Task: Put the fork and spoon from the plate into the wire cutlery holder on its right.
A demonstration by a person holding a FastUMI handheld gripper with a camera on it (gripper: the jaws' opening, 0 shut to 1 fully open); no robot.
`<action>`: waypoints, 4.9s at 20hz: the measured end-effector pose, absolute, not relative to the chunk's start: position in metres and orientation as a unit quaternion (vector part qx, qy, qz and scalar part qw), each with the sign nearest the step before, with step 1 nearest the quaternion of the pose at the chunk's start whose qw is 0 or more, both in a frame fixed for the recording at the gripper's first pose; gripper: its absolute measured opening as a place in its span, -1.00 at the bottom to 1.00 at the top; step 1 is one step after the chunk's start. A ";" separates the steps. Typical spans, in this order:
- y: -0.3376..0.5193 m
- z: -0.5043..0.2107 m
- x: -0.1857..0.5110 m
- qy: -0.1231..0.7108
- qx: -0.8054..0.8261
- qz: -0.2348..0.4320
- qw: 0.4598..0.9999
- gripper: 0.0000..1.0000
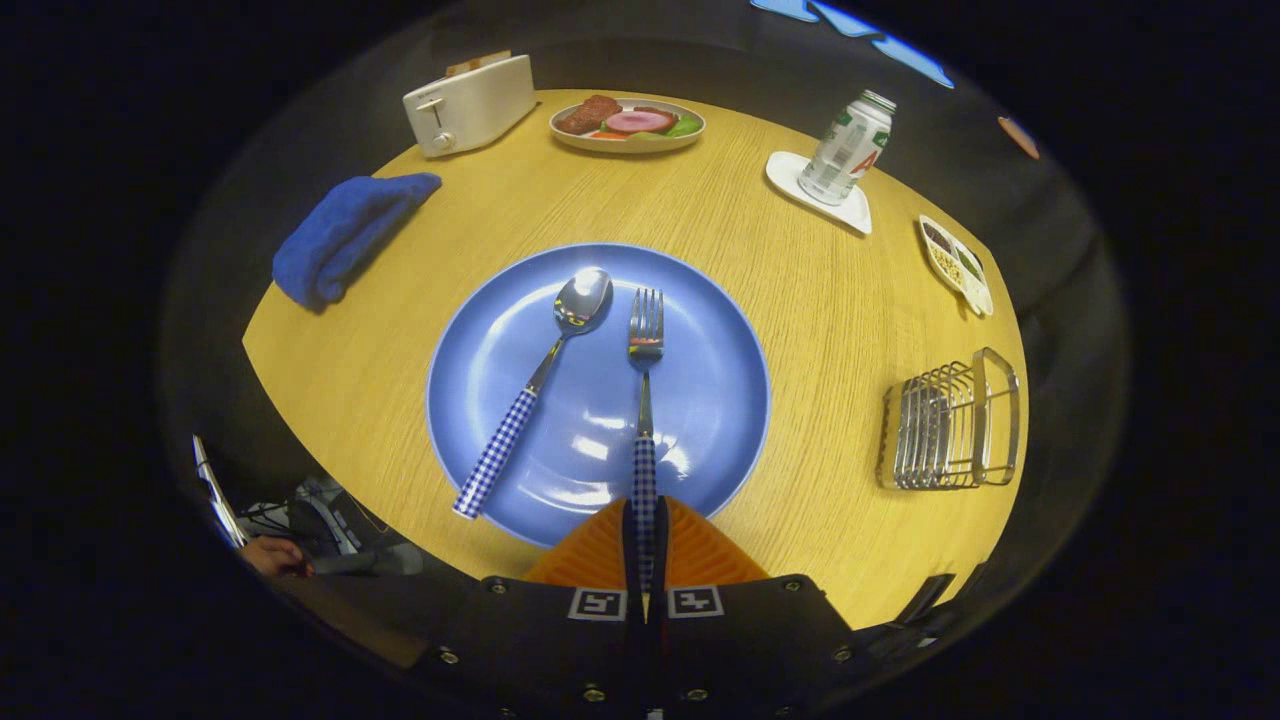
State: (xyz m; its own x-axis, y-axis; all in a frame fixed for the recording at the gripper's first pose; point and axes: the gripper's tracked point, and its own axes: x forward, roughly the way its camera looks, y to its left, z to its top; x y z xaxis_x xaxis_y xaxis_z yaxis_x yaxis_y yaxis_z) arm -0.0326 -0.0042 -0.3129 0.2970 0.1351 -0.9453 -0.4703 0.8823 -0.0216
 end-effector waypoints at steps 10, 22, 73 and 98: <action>-0.074 -0.261 -0.045 0.568 -0.301 0.255 0.722 -0.98; -0.182 -0.194 -0.037 0.595 -0.395 0.238 0.658 -0.98; -0.243 -0.242 0.060 0.745 -0.366 0.193 0.523 -0.81; -0.161 -0.194 -0.001 0.666 -0.236 0.189 0.681 -0.47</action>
